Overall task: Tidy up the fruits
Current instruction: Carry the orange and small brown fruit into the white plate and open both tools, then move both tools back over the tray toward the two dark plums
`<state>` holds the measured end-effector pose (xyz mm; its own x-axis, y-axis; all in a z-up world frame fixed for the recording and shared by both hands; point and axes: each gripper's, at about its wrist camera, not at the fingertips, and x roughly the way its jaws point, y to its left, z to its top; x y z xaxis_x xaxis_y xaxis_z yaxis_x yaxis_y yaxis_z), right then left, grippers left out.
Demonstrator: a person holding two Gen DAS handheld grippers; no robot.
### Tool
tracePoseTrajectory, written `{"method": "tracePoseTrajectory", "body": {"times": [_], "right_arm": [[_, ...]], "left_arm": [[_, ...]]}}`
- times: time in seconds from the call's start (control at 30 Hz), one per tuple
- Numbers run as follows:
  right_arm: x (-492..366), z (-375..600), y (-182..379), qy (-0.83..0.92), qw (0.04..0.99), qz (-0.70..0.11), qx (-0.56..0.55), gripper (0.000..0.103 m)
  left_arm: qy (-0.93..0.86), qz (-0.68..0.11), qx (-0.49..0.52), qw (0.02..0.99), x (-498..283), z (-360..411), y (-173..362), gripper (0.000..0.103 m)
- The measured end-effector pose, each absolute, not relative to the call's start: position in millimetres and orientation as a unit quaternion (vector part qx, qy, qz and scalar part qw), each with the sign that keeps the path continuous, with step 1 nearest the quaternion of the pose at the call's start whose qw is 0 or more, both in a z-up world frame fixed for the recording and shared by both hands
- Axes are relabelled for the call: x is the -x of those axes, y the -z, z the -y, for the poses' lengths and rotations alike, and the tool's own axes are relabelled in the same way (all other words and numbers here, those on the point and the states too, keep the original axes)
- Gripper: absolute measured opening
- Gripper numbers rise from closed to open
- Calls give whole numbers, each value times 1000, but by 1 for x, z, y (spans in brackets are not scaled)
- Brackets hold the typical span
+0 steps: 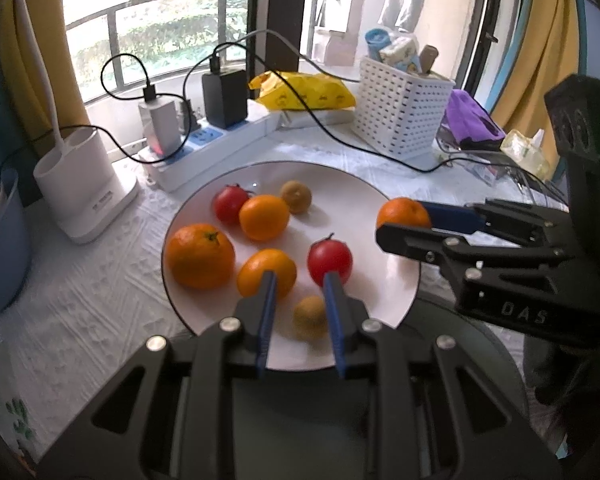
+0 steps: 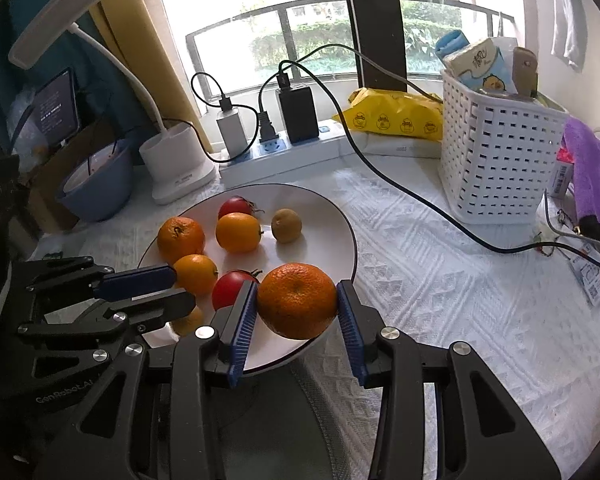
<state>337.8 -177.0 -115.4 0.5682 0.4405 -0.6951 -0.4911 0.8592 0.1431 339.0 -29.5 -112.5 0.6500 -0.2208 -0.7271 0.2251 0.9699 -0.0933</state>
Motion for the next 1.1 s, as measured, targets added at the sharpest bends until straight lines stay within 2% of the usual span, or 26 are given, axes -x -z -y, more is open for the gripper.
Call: {"method": "tracePoseTrajectory", "body": {"times": [0.6,1.1], "right_arm": [[-330,181,105,-250,891,-377,32,43],[-297,185,76,-251,902,-348,37,43]], "left_arm": [[116,-385,-4,916,-326,27,99,26],[109,-343,-8,933,-291,26,64,28]]}}
